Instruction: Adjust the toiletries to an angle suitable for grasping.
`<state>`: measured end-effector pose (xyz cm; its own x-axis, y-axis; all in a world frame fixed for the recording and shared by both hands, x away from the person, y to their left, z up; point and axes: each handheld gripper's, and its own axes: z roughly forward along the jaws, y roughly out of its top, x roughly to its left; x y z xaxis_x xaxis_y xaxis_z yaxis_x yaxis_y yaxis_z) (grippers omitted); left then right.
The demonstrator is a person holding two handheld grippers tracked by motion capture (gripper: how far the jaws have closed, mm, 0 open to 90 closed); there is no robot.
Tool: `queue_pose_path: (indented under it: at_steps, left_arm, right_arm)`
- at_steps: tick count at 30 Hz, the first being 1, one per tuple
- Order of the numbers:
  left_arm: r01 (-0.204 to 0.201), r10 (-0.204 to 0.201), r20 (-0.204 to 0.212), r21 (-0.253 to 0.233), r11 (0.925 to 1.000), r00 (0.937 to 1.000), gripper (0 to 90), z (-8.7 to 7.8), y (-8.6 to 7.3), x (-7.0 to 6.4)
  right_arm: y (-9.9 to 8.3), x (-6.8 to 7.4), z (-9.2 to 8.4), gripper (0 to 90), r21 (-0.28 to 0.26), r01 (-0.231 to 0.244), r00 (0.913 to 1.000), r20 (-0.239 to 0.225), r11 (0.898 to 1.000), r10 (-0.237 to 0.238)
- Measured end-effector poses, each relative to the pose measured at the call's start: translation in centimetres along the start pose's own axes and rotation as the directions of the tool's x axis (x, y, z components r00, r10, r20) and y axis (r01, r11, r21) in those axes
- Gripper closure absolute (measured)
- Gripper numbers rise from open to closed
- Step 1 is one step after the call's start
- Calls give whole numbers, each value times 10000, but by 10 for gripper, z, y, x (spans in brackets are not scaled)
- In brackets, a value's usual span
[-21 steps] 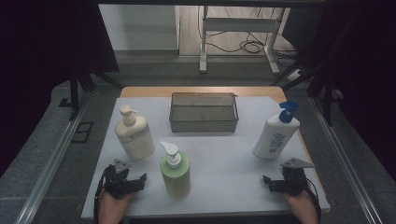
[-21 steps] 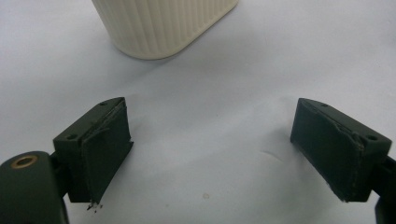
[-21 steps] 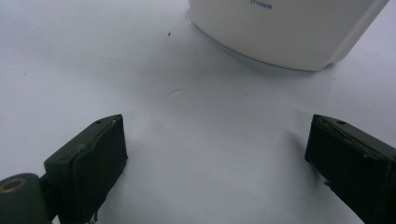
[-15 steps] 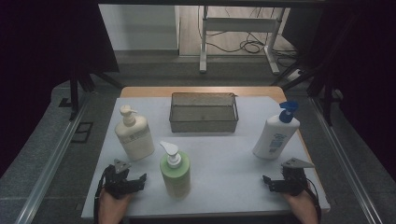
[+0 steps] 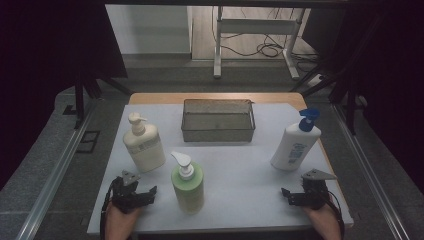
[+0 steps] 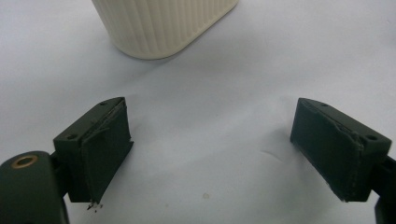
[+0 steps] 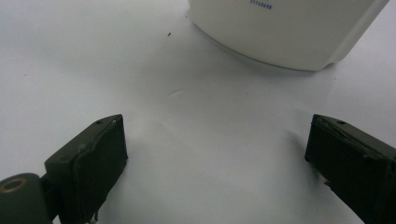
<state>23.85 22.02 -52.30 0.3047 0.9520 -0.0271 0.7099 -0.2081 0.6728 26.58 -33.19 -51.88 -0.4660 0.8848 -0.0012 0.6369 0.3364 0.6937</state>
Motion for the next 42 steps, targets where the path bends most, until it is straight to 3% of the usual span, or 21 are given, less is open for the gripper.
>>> queue_pose_path:
  at_steps: [18,42]
  left_arm:
    - [-2,2,-2,-15,10000,10000,119,0,0,0]
    - [-5,5,-9,-41,10000,10000,120,0,-1,0]
  right_arm:
    - [0,-3,-2,74,-135,-149,9997,-205,9998,146]
    - [4,-7,-11,93,-510,-13,9996,-276,9987,-1]
